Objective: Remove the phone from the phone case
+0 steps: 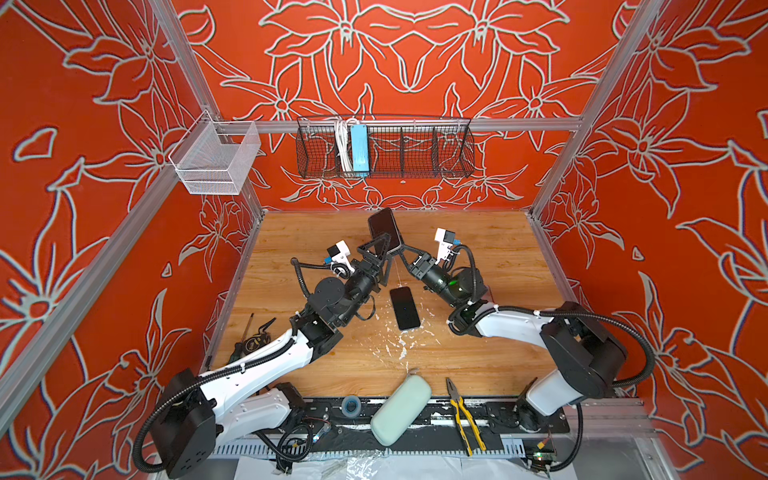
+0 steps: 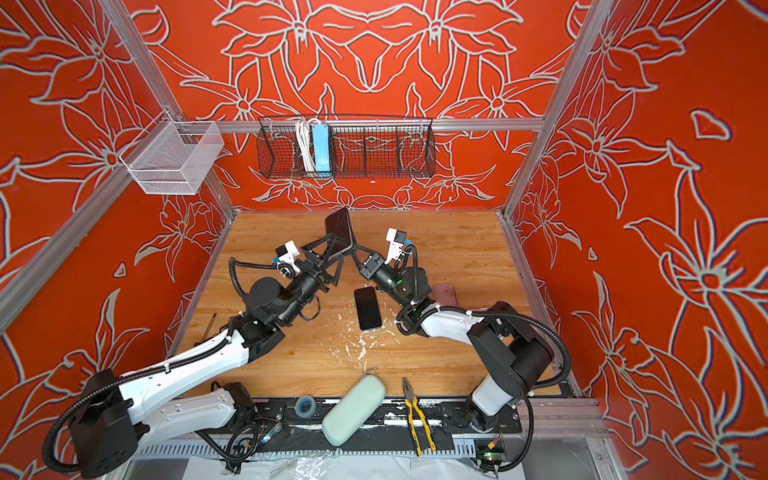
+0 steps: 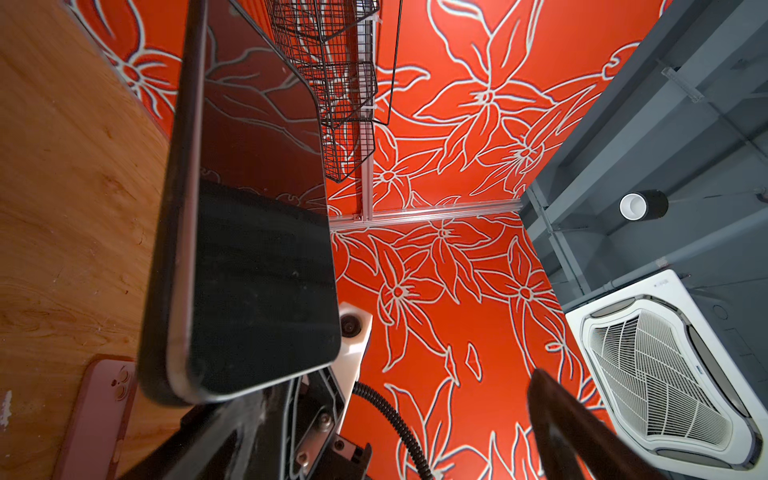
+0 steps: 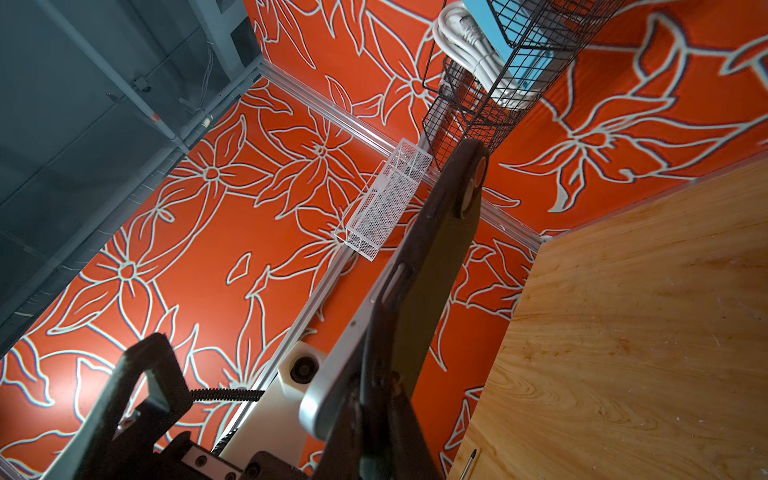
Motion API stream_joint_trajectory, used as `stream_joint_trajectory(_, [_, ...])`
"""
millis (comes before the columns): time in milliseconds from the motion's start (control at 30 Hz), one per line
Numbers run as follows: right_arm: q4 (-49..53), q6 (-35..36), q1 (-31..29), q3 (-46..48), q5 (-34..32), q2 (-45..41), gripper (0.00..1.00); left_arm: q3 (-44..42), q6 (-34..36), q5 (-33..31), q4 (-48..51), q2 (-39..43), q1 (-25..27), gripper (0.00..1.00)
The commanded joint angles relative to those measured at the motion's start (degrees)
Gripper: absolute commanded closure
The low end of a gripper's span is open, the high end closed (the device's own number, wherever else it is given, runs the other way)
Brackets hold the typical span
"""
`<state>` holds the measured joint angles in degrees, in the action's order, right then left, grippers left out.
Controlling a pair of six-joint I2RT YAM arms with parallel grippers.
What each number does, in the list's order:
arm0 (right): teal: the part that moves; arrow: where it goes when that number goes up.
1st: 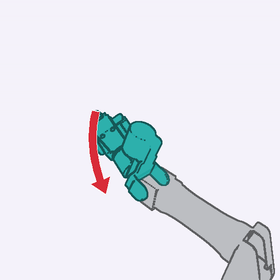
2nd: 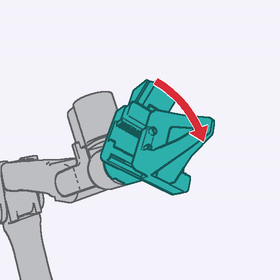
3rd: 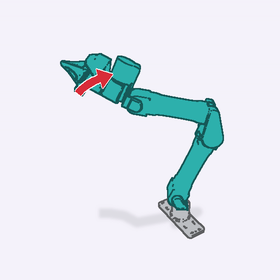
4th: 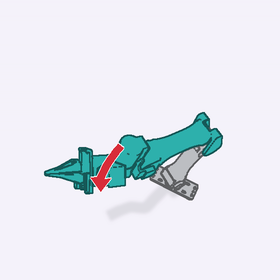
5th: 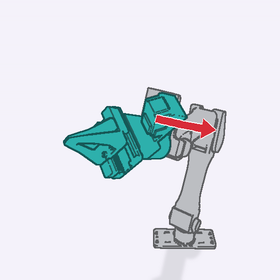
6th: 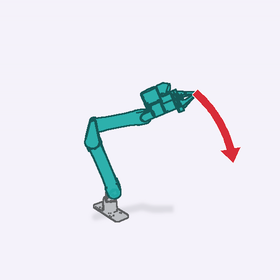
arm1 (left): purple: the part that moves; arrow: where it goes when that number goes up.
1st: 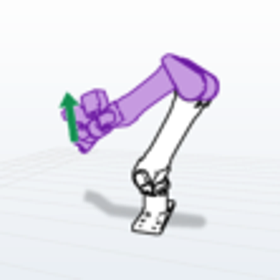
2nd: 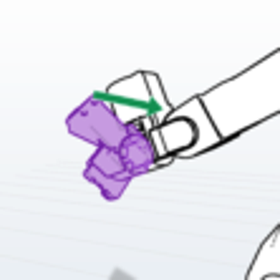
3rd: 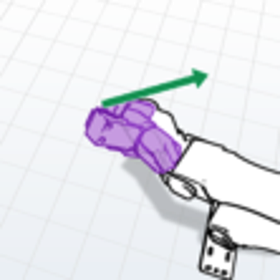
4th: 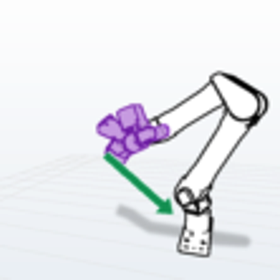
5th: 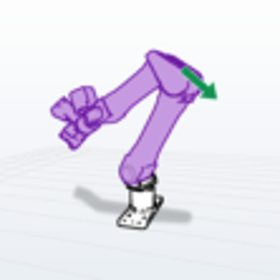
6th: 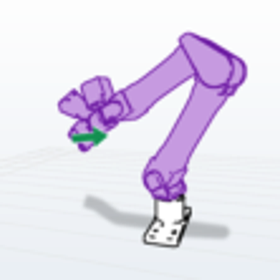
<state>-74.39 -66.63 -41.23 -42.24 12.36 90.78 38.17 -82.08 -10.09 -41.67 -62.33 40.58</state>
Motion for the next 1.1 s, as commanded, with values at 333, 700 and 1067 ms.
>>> stream_joint_trajectory(333, [-6.46, -0.78, -2.20, -0.06, -0.23, 0.63, 0.97, -2.05, 3.11, -5.29, -3.42, -1.48, -0.32, 0.06])
stream_joint_trajectory(700, [-6.48, -0.69, -2.56, -0.39, -0.32, 1.68, 0.98, -2.16, -2.29, -4.63, -3.19, -4.38, -0.59, 0.02])
stream_joint_trajectory(1067, [-6.45, 0.00, -2.61, -0.04, -0.76, 0.99, 0.98, -2.76, -9.78, -4.20, -1.88, -5.55, -0.52, 0.03])
